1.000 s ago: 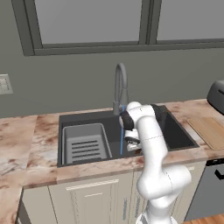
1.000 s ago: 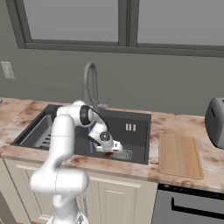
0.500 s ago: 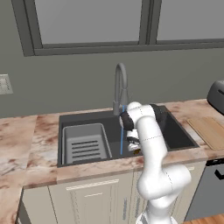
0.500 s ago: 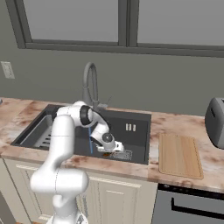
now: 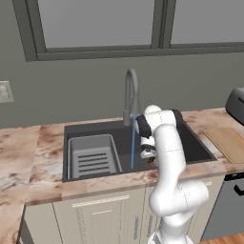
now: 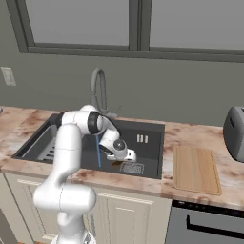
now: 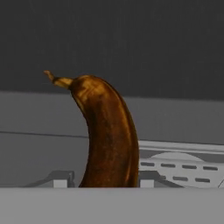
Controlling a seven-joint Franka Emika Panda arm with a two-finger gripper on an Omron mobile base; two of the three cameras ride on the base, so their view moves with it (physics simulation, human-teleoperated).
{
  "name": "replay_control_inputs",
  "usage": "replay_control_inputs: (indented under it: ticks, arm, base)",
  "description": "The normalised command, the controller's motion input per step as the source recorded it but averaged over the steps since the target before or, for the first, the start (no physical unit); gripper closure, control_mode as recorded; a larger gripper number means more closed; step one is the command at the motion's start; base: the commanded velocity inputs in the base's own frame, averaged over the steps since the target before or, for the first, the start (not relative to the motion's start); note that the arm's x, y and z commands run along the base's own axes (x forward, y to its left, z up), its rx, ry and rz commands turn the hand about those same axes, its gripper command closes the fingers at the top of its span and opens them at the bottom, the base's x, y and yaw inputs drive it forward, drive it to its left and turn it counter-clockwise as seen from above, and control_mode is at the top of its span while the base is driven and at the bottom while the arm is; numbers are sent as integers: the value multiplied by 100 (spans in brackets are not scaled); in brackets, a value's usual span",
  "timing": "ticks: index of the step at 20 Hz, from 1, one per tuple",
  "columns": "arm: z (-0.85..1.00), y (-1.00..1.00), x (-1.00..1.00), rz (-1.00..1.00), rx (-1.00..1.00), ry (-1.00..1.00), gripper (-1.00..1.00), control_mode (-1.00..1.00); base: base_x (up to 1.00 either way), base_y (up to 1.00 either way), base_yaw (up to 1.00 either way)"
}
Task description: Pick the banana from the sink and place it on the cutting board to airdry. Then turn off the sink faucet.
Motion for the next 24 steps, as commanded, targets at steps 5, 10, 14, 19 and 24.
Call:
replay_control_inputs:
  ticks: [5,10,14,19,24]
  arm:
    - [69,-12,-1,0,0,0,100,-100]
    - [78,-13,-9,0,0,0,100,-100]
    - [83,-15,-19,0,0,0,100,-100]
    - [87,-18,-28,0,0,0,100,-100]
    - [90,-16,-34,0,0,0,100,-100]
  base:
    - [0,0,0]
    - [0,0,0]
    - [0,0,0]
    - [0,0,0]
    - [0,0,0]
